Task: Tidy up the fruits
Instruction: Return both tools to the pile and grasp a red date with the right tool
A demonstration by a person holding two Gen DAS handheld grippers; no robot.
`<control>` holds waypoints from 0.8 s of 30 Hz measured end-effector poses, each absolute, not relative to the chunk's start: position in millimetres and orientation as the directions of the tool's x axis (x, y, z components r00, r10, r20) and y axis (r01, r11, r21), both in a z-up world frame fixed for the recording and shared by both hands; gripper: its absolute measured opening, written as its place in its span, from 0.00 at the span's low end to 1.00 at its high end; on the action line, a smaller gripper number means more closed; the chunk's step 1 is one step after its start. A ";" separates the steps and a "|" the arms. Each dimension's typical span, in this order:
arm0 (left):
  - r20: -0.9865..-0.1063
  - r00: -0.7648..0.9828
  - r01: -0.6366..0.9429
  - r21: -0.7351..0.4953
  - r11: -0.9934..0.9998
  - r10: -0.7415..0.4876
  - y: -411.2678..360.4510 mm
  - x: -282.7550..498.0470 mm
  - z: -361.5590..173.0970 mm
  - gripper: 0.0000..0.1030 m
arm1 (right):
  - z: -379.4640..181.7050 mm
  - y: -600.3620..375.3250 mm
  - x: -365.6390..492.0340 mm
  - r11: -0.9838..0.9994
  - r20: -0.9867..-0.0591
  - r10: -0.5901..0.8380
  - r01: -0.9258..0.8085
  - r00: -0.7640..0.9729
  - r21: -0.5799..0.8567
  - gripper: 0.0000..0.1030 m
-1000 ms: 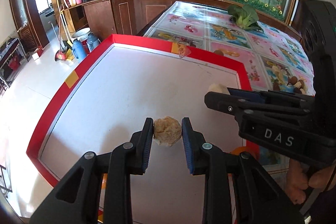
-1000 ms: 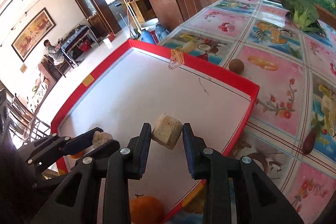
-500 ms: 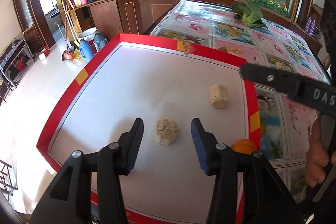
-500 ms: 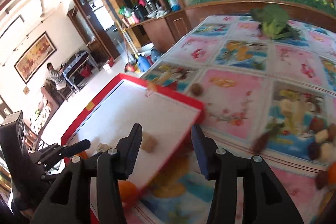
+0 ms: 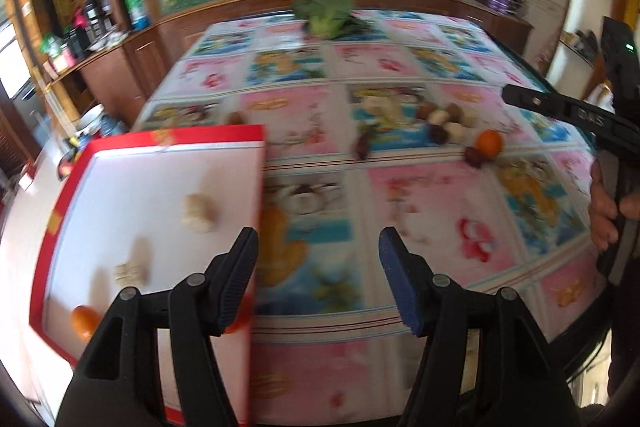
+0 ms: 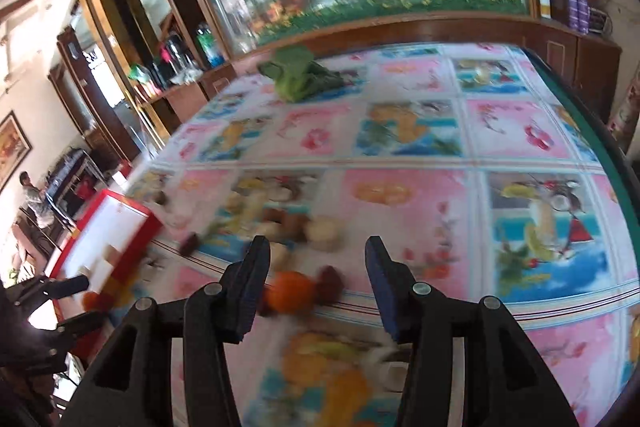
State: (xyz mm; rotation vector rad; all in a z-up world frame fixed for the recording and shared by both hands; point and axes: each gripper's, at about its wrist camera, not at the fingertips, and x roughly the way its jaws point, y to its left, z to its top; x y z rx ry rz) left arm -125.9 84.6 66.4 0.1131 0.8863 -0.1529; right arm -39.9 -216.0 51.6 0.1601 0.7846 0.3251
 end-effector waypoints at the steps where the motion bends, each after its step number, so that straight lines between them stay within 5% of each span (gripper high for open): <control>1: -0.781 0.617 0.202 0.034 0.979 -0.100 74.2 -124.3 66.6 0.62 | 48.8 -216.7 -37.0 0.940 -0.673 0.341 -0.225 0.656 0.257 0.48; 11: -0.799 0.585 0.294 0.052 0.954 -0.137 11.6 -115.2 69.6 0.62 | 28.3 -199.3 -39.8 0.938 -0.707 0.332 -0.297 0.625 0.178 0.46; 18: -0.815 0.571 0.236 0.044 0.971 -0.102 24.9 -106.2 58.3 0.62 | 43.4 -177.5 -67.8 0.833 -0.658 0.498 -0.522 0.564 0.183 0.46; 24: -0.811 0.578 0.215 0.052 0.975 -0.084 33.2 -104.6 59.5 0.62 | 33.1 -194.6 -47.4 0.910 -0.697 0.387 -0.374 0.604 0.180 0.44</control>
